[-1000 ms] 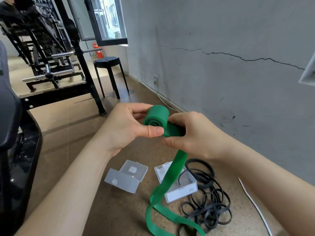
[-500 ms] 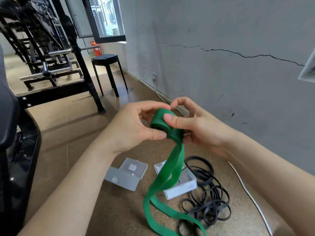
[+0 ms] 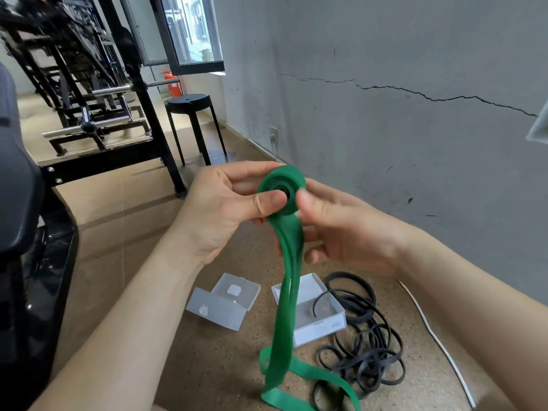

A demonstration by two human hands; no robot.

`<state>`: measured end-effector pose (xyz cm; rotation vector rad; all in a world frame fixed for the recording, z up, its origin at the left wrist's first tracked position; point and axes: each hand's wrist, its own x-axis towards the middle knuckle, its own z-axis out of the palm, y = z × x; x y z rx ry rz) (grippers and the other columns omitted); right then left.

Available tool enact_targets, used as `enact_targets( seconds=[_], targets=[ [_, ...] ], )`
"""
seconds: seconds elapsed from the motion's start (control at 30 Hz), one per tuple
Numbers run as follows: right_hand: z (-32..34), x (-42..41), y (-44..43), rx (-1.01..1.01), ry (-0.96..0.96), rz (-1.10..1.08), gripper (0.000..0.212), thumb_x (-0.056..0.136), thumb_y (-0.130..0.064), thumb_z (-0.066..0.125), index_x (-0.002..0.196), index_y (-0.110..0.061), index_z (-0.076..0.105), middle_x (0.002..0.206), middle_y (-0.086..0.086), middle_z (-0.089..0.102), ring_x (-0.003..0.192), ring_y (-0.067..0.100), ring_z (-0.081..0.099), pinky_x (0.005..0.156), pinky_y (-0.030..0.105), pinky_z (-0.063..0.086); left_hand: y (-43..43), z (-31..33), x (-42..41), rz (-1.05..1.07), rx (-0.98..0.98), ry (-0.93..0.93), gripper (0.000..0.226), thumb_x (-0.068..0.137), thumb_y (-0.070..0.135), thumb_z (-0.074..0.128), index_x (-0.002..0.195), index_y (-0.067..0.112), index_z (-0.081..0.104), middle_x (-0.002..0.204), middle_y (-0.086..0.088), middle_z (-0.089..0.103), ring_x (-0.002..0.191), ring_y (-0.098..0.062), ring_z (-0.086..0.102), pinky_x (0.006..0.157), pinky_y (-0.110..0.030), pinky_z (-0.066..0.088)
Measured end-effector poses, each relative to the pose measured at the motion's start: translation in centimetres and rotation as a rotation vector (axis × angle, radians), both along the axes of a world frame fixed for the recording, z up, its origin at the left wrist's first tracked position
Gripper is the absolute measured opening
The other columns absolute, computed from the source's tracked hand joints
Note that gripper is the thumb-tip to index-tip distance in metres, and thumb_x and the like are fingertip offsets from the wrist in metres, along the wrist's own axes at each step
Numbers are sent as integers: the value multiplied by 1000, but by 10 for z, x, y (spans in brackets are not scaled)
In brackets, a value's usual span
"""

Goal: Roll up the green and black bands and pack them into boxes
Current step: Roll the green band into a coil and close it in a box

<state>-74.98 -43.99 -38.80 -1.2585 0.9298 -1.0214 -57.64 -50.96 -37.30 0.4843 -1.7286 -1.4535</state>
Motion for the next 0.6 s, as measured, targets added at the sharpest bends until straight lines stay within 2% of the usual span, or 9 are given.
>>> enact_targets(
  seconds=[0.03, 0.07, 0.13, 0.2, 0.23, 0.33, 0.47, 0.53, 0.6],
  targets=[
    [1, 2, 1, -51, 145, -20, 62, 74, -44, 72, 128, -19, 56, 109, 17, 68, 76, 11, 59, 54, 18, 42, -1, 1, 2, 29, -11, -20, 48, 46, 35, 89, 91, 24, 77, 82, -1, 76, 66, -12, 68, 49, -17, 46],
    [0, 5, 1, -123, 304, -67, 53, 74, -37, 78, 121, -18, 62, 93, 7, 72, 67, 4, 57, 54, 15, 41, -1, 1, 3, 56, -17, -37, 46, 46, 27, 91, 89, 25, 77, 81, 0, 76, 66, -11, 68, 48, -17, 46],
    [-3, 11, -1, -295, 596, -226, 32, 76, -32, 81, 101, -16, 70, 62, -8, 59, 51, 2, 47, 54, 18, 38, -3, 1, 5, 103, -8, -54, 36, 54, 12, 85, 87, 25, 75, 80, 1, 76, 64, -9, 68, 46, -16, 45],
    [-6, 16, -2, -404, 785, -361, 16, 77, -33, 77, 80, -21, 67, 54, -9, 48, 48, 7, 42, 51, 20, 34, -4, 1, 5, 129, 2, -57, 29, 61, 11, 76, 88, 24, 74, 79, 1, 76, 64, -9, 67, 46, -16, 44],
    [-7, 17, -1, -436, 845, -396, 16, 77, -31, 74, 73, -23, 61, 53, -8, 47, 48, 9, 42, 49, 20, 34, -3, 1, 5, 130, 0, -59, 28, 62, 12, 75, 87, 25, 75, 79, 1, 76, 64, -10, 66, 47, -16, 44],
    [-8, 17, 1, -495, 965, -387, 16, 79, -26, 68, 73, -16, 57, 58, -3, 53, 55, 14, 49, 53, 25, 40, -3, -2, 5, 109, -9, -84, 28, 60, 15, 77, 84, 29, 77, 79, 1, 76, 67, -11, 66, 49, -17, 44],
    [-8, 11, 1, -490, 916, -301, 9, 81, -17, 66, 80, -10, 60, 57, -5, 45, 53, 11, 40, 53, 25, 34, -7, -4, 8, 87, -32, -120, 39, 52, 22, 88, 89, 30, 76, 84, 1, 76, 74, -13, 69, 58, -23, 51],
    [-5, 8, 0, -379, 688, -226, 7, 80, -12, 68, 83, -9, 63, 59, -2, 44, 54, 12, 40, 54, 29, 35, -11, -3, 13, 58, -65, -137, 49, 47, 29, 91, 93, 32, 76, 89, 0, 76, 82, -15, 71, 67, -29, 57],
    [-2, 5, 0, -250, 476, -163, 19, 77, -20, 71, 94, -14, 68, 67, 3, 53, 59, 14, 47, 54, 29, 38, -13, 1, 18, 34, -111, -177, 53, 47, 22, 90, 97, 28, 76, 93, -2, 76, 87, -17, 72, 70, -27, 57]
  ],
)
